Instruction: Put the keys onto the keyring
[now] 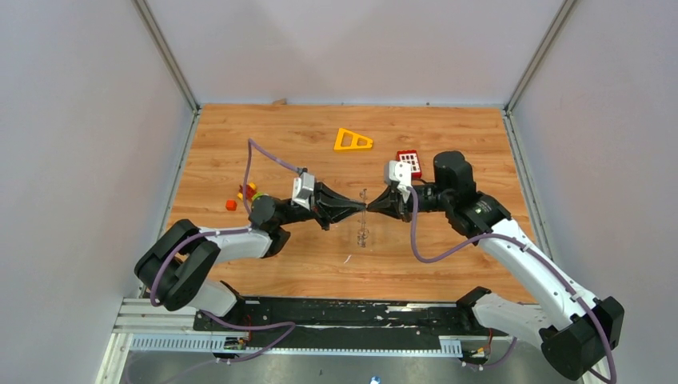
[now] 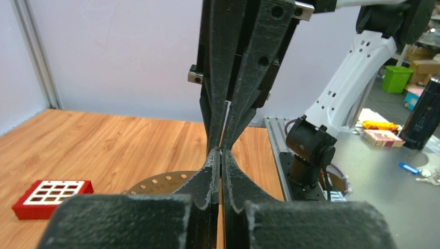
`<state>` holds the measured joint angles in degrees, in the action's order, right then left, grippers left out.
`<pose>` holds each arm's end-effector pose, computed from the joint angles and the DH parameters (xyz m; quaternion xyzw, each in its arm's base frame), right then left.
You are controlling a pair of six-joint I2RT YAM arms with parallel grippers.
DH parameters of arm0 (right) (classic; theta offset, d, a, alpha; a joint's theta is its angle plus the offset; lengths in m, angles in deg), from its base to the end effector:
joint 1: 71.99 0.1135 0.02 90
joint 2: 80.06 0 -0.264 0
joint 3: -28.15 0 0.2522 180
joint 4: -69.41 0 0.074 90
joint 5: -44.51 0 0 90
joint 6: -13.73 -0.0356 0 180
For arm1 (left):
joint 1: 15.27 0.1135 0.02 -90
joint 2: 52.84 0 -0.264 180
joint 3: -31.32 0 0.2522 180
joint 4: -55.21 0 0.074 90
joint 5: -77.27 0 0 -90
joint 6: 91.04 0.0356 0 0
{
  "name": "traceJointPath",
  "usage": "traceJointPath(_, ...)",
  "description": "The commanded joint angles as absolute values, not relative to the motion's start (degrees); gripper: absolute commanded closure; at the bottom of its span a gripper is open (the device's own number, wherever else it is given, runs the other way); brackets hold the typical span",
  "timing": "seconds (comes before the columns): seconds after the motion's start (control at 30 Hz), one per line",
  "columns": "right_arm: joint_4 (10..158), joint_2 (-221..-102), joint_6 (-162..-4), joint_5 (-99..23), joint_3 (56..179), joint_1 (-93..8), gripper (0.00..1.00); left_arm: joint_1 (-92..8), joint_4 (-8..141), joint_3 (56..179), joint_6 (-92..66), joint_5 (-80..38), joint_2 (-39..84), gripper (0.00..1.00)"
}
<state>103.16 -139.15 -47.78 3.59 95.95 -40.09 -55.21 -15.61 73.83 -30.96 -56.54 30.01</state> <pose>0.1741 0.1401 0.3370 -0.5787 0.5511 0.3647 0.4779 0.1876 -0.1892 0.2628 0.3628 0.4305 -0.6130 0.5543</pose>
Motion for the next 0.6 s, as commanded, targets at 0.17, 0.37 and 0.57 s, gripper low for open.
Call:
traceJointPath(0.17,121.5,-143.0,-36.0,-11.4,108.3,-36.5,1.0,-55.5,5.5,76.9,-4.3,-62.9,21.4,0.61)
traceJointPath(0.37,131.5,-146.7,-32.1,-23.1,115.1,-30.6,1.0,-55.5,39.3,86.2,17.2,-63.0,18.7,0.49)
traceJointPath(0.57,135.1,-149.5,-30.9,-29.9,118.5,-26.3,1.0,-55.6,45.4,89.2,21.3,-62.1,19.1,0.53)
